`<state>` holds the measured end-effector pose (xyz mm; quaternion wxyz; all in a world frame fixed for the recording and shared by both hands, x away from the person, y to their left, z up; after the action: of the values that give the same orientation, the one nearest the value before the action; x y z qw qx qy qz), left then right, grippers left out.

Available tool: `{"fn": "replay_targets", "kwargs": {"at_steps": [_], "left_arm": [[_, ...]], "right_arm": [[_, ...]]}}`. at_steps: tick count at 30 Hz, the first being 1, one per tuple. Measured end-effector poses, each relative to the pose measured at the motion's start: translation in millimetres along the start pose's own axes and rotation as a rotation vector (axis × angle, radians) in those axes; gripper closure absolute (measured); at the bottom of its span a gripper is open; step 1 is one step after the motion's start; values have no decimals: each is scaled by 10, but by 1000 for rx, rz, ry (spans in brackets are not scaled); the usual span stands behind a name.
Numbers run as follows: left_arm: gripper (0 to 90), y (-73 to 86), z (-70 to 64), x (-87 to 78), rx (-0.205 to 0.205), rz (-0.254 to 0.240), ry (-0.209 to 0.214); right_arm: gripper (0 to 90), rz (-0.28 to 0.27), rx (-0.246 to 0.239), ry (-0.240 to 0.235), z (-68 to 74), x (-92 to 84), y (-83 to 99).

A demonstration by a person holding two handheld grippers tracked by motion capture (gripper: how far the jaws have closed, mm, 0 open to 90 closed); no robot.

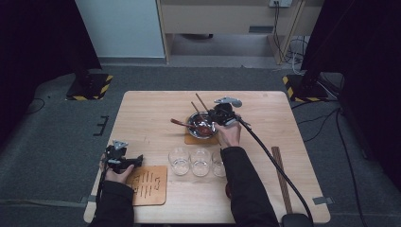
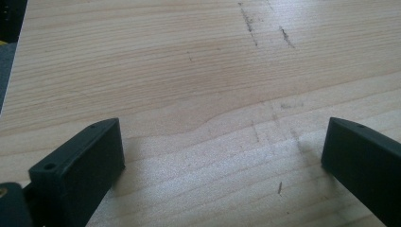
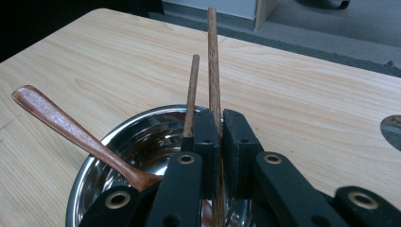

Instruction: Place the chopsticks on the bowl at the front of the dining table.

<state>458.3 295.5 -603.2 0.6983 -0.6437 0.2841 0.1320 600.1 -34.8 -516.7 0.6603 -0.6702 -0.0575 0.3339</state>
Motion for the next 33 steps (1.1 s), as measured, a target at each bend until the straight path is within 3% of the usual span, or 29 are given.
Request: {"fn": "replay_targets", "kwargs": {"at_steps": [33], "left_arm": [[0, 0, 0, 0, 0, 0, 0]], "right_arm": [[847, 84, -11, 3, 33, 130, 184]]}}
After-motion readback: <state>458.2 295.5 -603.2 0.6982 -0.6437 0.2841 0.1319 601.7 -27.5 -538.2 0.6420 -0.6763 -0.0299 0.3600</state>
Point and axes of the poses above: each handheld gripper's, and its own axes: x roughly forward along the jaws, y roughly out of its underside, z roughly to its left, the point moved 9 cm from there along x, roughly forward along the jaws, and after that the axes turned 11 degrees about -z, right-handed, at the moved point
